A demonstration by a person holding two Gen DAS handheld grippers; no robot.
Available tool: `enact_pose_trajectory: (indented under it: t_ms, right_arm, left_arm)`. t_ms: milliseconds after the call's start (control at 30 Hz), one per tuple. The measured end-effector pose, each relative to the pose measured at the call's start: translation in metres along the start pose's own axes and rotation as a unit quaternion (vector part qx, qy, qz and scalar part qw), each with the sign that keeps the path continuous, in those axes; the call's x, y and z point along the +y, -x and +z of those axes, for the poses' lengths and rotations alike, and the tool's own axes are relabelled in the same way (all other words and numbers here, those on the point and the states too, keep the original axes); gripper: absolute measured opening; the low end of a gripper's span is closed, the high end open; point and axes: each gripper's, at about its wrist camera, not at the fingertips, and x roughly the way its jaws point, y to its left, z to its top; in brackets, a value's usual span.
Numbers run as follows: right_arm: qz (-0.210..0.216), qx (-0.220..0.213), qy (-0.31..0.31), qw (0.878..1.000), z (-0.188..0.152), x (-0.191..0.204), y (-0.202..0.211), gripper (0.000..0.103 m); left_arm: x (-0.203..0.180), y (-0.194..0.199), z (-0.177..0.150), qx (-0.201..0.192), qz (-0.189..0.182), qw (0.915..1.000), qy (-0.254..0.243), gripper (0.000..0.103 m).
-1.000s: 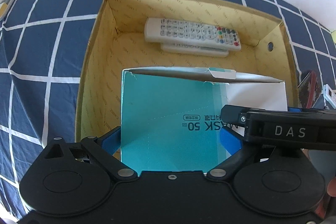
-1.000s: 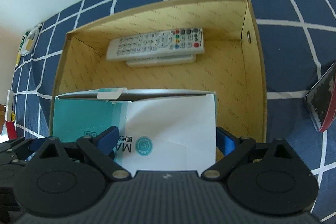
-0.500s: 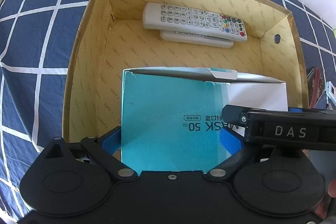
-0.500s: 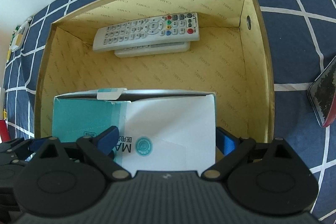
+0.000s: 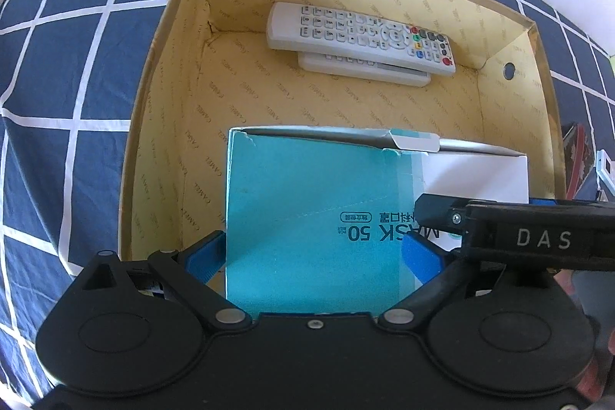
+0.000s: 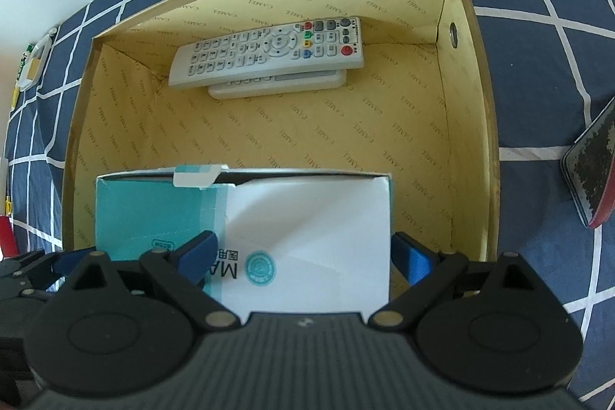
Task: Organize objects
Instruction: 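Lower the mask box into the cardboard box and open the right gripper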
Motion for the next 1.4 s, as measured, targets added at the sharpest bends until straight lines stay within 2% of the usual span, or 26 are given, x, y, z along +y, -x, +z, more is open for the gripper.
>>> enact_pose_trajectory:
  t_ms: [233,567,800,867,1200,1400]
  right_arm:
    - [0.004,-0.009,0.008,1.0,0.001,0.001,0.009,0.096]
    - [0.028,-0.047,0.004,0.999,-0.003,-0.008,0.048,0.098]
    - [0.016,-0.076,0.001,0.997,-0.014,-0.023,0.081,0.103]
    - [0.01,-0.087,-0.002,0.996,-0.019,-0.028,0.091,0.103]
    - [-0.015,-0.128,-0.041,0.991,-0.065,-0.06,0.135,0.103]
    - [-0.029,-0.154,-0.072,0.985,-0.097,-0.078,0.157,0.103]
  left_arm:
    - [-0.005,0.013,-0.003,-0.017,0.003,0.9999,0.0,0.097]
    - [-0.024,0.045,-0.015,-0.045,0.018,0.9988,-0.012,0.098]
    - [-0.039,0.07,-0.024,-0.066,0.016,0.9977,-0.005,0.099]
    - [-0.043,0.077,-0.027,-0.075,0.009,0.9971,-0.006,0.103]
    - [-0.067,0.108,-0.049,-0.104,0.0,0.994,-0.034,0.103]
    - [-0.079,0.114,-0.064,-0.107,-0.011,0.9931,-0.046,0.103]
